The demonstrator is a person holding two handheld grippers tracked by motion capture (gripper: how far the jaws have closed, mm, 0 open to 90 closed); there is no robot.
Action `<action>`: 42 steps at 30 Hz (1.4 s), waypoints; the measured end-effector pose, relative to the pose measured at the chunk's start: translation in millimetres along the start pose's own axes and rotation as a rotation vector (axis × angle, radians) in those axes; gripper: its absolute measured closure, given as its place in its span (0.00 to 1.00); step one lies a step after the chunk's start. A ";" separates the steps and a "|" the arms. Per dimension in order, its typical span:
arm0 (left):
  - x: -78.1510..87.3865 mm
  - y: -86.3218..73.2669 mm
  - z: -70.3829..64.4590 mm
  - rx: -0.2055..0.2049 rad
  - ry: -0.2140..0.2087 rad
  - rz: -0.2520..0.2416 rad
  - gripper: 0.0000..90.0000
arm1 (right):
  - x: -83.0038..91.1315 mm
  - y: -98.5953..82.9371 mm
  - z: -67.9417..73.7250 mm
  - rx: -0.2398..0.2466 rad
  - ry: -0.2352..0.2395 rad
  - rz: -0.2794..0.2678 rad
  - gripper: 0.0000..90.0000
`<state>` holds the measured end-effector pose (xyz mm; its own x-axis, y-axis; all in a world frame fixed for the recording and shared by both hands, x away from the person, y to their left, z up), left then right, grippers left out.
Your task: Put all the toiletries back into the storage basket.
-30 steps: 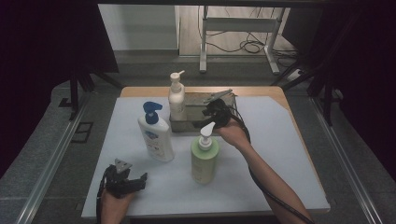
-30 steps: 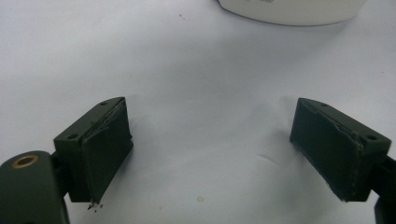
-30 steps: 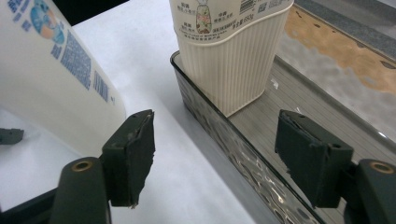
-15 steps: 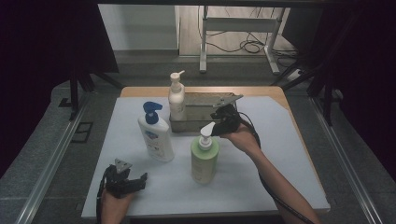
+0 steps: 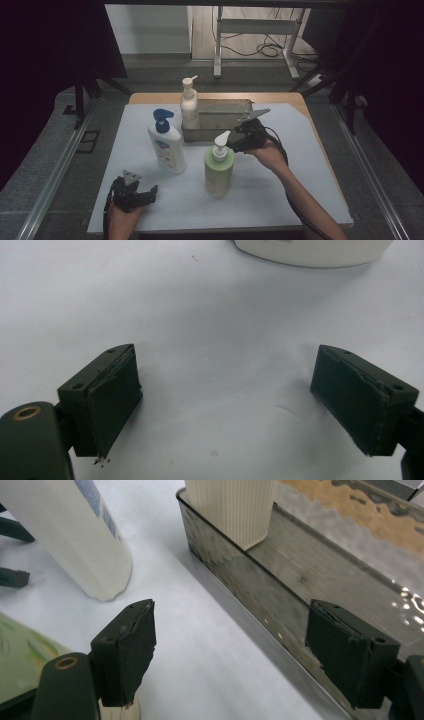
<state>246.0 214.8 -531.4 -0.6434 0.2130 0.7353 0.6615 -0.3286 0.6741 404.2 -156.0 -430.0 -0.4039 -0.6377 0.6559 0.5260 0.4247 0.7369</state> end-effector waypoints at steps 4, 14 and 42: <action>0.0 0.0 0.0 0.000 0.000 0.000 0.13 | 4.2 -7.7 -1.4 -0.002 -0.009 0.006 0.21; 0.0 -0.1 0.0 0.000 0.000 0.000 0.13 | 18.1 -20.9 0.4 0.013 -0.022 0.009 0.16; 0.1 -0.1 -0.1 -0.001 0.001 0.000 0.13 | 43.4 -65.6 25.2 0.064 0.080 0.035 0.02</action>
Point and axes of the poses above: each handheld gripper's, and its own axes: x roughly backward along the jaws, y roughly out of its top, z roughly to its left, the point moved 1 cm from there along -x, roughly forward along the jaws, and after that the axes turned 8 degrees about -x, right-handed, at the moved point
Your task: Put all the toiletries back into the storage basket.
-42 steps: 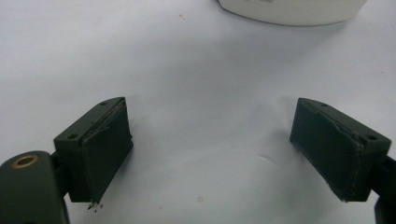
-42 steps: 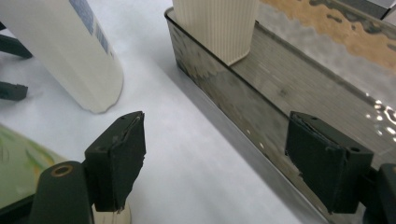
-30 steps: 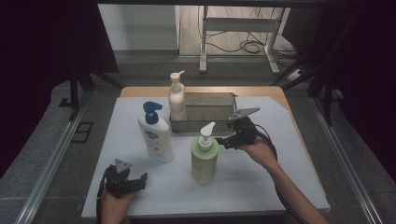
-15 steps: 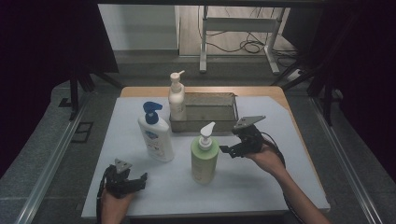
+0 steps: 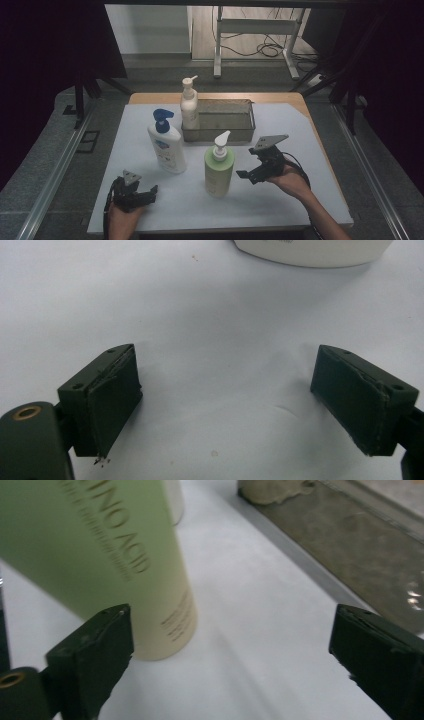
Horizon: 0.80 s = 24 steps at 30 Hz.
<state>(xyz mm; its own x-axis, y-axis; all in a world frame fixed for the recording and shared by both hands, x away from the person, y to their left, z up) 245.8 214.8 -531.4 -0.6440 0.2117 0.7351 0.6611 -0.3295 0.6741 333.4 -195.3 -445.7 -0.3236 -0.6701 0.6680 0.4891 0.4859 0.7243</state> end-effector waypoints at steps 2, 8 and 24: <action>0.0 0.0 0.0 0.000 -0.001 0.000 0.13 | -0.5 -0.8 2.4 0.002 0.005 0.004 0.01; 0.0 0.0 -0.1 0.000 0.000 0.000 0.13 | -4.7 -3.0 15.4 0.034 0.044 0.015 0.00; -0.1 0.0 -0.1 0.001 0.001 -0.001 0.13 | -18.0 12.9 41.1 0.093 0.113 0.006 0.00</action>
Point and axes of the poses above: each handheld gripper's, and its own axes: x roughly backward along the jaws, y roughly out of its top, z roughly to its left, the point moved 1 cm from there along -x, roughly forward along the jaws, and after that the axes turned 8 degrees about -x, right-handed, at the moved point
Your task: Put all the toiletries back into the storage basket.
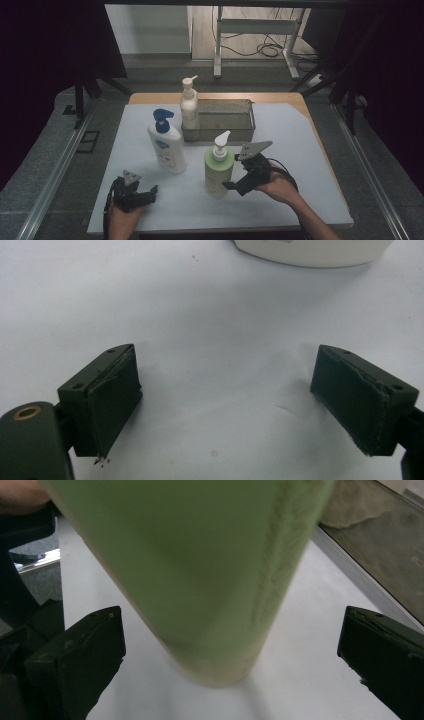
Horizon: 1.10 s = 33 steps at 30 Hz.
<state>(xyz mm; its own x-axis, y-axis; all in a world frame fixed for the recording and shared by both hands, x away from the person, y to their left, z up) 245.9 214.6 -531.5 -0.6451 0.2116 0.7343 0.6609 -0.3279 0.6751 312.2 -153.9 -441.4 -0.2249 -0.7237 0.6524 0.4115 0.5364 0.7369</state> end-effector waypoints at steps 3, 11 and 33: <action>0.0 0.0 0.0 0.000 0.000 0.000 0.13 | -1.6 2.6 1.1 -0.001 0.003 -0.007 0.00; 0.0 0.0 0.0 0.000 0.000 0.000 0.13 | -8.1 10.9 4.9 -0.007 0.016 -0.025 0.01; 0.1 0.1 0.1 0.000 -0.002 0.001 0.13 | -14.5 29.1 18.1 0.045 -0.022 -0.045 0.13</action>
Point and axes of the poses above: each handheld gripper's, and its own axes: x roughly backward along the jaws, y roughly out of its top, z roughly to its left, the point moved 1 cm from there along -x, roughly forward along the jaws, and after that the axes turned 8 degrees about -x, right-handed, at the moved point
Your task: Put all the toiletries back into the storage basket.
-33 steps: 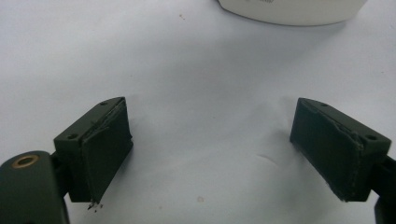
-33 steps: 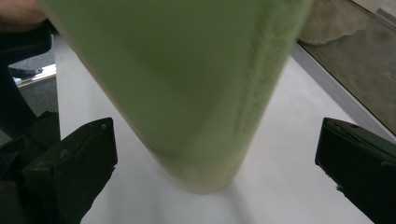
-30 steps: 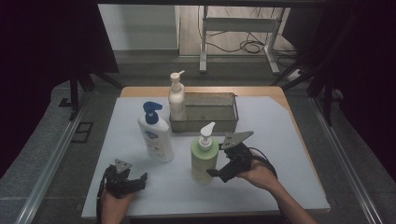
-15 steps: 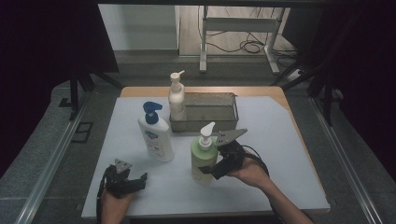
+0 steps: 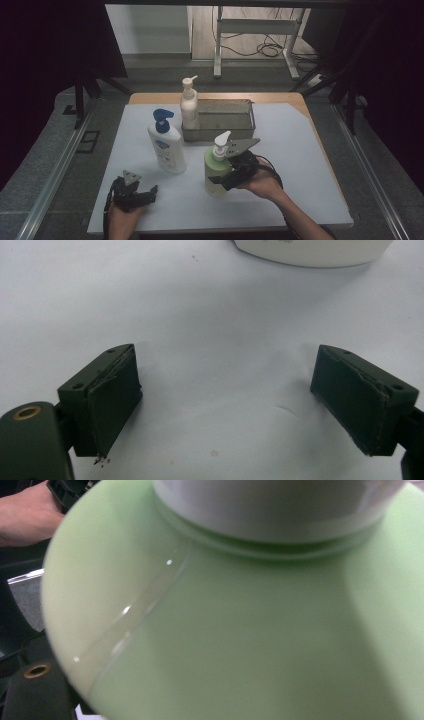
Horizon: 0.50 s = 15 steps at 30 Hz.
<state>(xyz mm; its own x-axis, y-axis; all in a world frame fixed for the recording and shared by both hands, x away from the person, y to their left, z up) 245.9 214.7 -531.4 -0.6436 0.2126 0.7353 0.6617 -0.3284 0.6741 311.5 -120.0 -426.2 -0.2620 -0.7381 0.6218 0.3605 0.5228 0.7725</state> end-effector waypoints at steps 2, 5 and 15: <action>0.0 0.0 0.0 0.001 0.000 0.000 0.13 | 0.0 0.1 -0.1 -0.005 -0.002 -0.002 0.13; 0.0 0.0 0.0 0.000 0.000 0.000 0.13 | 0.5 1.2 -1.3 -0.011 -0.008 -0.001 0.14; -0.1 0.0 0.0 0.001 0.000 0.000 0.13 | 11.7 14.7 -5.8 -0.018 -0.037 -0.027 0.14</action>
<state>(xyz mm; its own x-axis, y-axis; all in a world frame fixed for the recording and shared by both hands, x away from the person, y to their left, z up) 246.0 214.7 -531.4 -0.6437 0.2129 0.7351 0.6618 -0.3276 0.6744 318.9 -123.4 -408.4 -0.3046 -0.7353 0.6055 0.3684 0.4953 0.7867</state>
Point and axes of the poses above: each handheld gripper's, and its own axes: x roughly backward along the jaws, y roughly out of its top, z roughly to its left, the point moved 1 cm from there along -x, roughly forward along the jaws, and after that the axes turned 8 degrees about -x, right-handed, at the moved point
